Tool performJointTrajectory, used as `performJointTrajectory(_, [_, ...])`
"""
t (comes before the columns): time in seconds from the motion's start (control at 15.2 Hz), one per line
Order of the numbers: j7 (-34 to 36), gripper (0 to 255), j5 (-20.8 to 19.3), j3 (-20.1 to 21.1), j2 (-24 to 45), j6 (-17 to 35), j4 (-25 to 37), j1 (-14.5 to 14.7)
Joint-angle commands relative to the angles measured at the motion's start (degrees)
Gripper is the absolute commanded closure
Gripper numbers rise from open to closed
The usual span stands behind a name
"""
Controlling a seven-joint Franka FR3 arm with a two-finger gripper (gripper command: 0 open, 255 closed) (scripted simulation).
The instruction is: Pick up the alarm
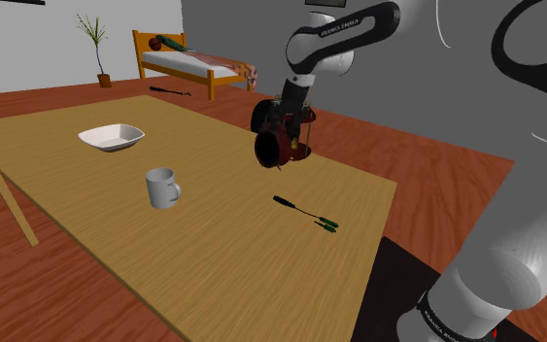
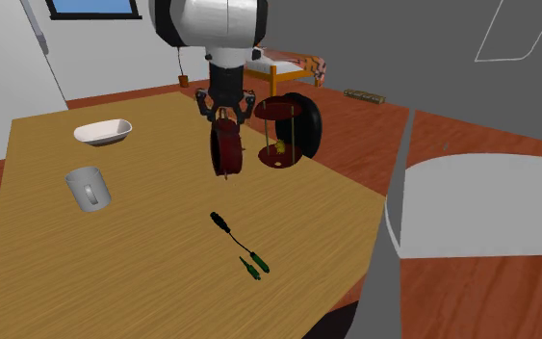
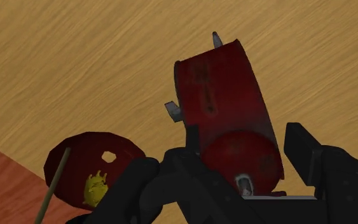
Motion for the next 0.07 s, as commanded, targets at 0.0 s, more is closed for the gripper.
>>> performJointTrajectory(0.0, [0.1, 255, 0.0, 0.0, -0.1, -0.5, 0.5, 0.0])
